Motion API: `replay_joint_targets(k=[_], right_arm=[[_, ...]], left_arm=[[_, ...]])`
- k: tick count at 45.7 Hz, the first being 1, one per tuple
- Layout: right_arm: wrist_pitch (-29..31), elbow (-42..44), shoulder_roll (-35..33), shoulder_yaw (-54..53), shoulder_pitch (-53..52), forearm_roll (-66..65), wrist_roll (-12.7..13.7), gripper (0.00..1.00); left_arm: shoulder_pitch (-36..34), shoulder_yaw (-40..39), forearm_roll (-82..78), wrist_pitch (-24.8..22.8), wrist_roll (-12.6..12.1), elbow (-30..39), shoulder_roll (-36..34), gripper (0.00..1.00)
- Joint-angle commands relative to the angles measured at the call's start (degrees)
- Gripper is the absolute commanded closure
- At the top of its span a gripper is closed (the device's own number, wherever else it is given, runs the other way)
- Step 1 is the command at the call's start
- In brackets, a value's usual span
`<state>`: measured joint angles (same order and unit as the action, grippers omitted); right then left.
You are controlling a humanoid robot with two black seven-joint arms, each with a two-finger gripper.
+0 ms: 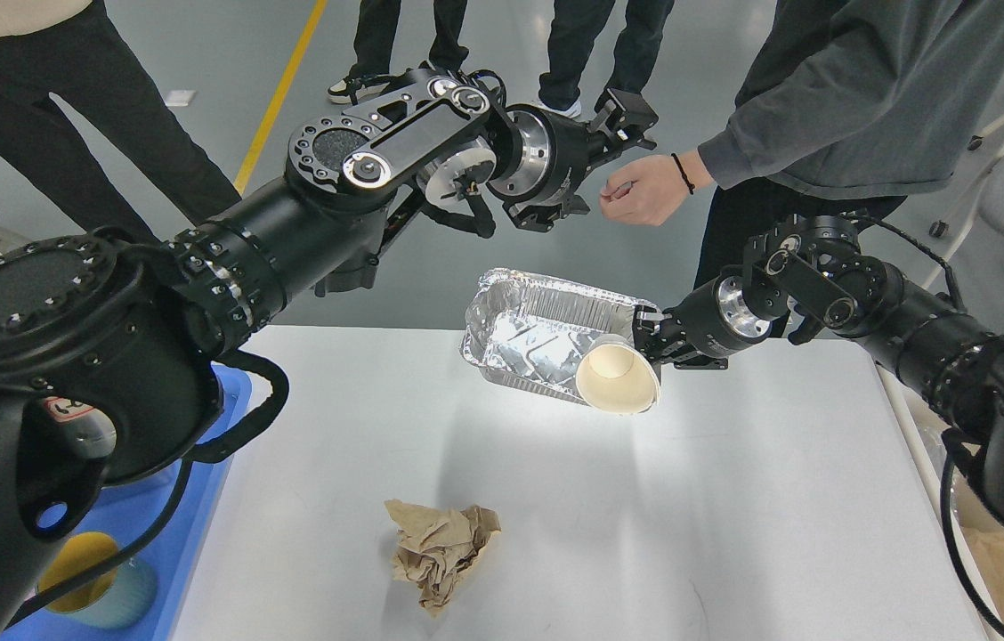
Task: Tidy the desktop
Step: 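Release the paper cup and raise the left gripper away, then move the left gripper down toward the crumpled brown paper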
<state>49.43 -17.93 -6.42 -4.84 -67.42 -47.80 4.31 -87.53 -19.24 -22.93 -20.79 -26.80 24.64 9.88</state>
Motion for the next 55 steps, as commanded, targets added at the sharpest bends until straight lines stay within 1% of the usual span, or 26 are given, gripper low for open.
replay_joint_targets(k=[1, 4, 10, 15, 19, 21, 24, 31, 34, 39, 41, 42, 44, 49, 53, 55], right_arm=[[0.0, 0.0, 0.1, 0.0, 0.0, 0.0, 0.0, 1.00], [0.0, 0.0, 0.1, 0.0, 0.0, 0.0, 0.0, 1.00], [0.0, 0.0, 0.1, 0.0, 0.0, 0.0, 0.0, 1.00], [0.0, 0.0, 0.1, 0.0, 0.0, 0.0, 0.0, 1.00], [0.0, 0.0, 0.1, 0.0, 0.3, 0.0, 0.0, 1.00], [0.0, 0.0, 0.1, 0.0, 0.3, 0.0, 0.0, 1.00], [0.0, 0.0, 0.2, 0.0, 0.3, -0.1, 0.0, 1.00], [0.0, 0.0, 0.4, 0.0, 0.2, -0.1, 0.0, 1.00], [0.0, 0.0, 0.5, 0.0, 0.2, -0.1, 0.0, 1.00], [0.0, 0.0, 0.6, 0.0, 0.2, 0.0, 0.1, 1.00], [0.0, 0.0, 0.6, 0.0, 0.3, -0.1, 0.1, 1.00], [0.0, 0.0, 0.6, 0.0, 0.2, -0.1, 0.1, 1.00], [0.0, 0.0, 0.6, 0.0, 0.2, 0.0, 0.1, 1.00], [0.0, 0.0, 1.0, 0.0, 0.2, -0.1, 0.1, 1.00], [0.0, 0.0, 1.1, 0.0, 0.1, -0.1, 0.1, 1.00], [0.0, 0.0, 1.1, 0.0, 0.1, -0.1, 0.1, 1.00]], left_arm=[[-1.7, -0.7, 0.5, -2.7, -0.3, 0.1, -0.6, 0.03], [-2.6, -0.9, 0.7, -4.9, -0.6, 0.2, -1.7, 0.03], [-4.9, -0.8, 0.7, -6.9, -1.0, 0.3, -3.1, 0.03], [-6.2, -0.5, 0.7, -9.4, -1.4, 1.4, -5.7, 0.03], [-6.5, -0.3, 0.7, -11.1, -3.6, 5.9, -9.1, 0.03], [-6.4, 0.0, 0.7, -11.4, -4.5, 10.1, -11.5, 0.03], [-5.5, 0.4, 0.6, -11.1, -4.9, 17.6, -15.9, 0.03], [-1.4, 2.2, 0.6, -8.6, -4.9, 39.8, -29.5, 0.04], [0.2, 2.4, 0.6, -7.5, -4.8, 49.4, -36.0, 0.04], [5.1, 2.5, 0.5, -8.3, -4.0, 63.8, -49.7, 0.04], [7.5, 2.2, 0.5, -9.8, -3.5, 68.1, -56.2, 0.04], [8.8, 1.9, 0.5, -11.5, -2.9, 70.0, -60.1, 0.04], [10.1, 1.8, 0.5, -15.6, -1.4, 71.6, -65.8, 0.05], [11.2, 2.4, 0.5, -26.2, 5.1, 71.5, -76.8, 0.07], [14.4, 2.5, 0.1, -33.8, 9.0, 70.7, -85.4, 0.08], [15.8, 2.5, -0.1, -34.2, 11.1, 69.6, -88.3, 0.08]])
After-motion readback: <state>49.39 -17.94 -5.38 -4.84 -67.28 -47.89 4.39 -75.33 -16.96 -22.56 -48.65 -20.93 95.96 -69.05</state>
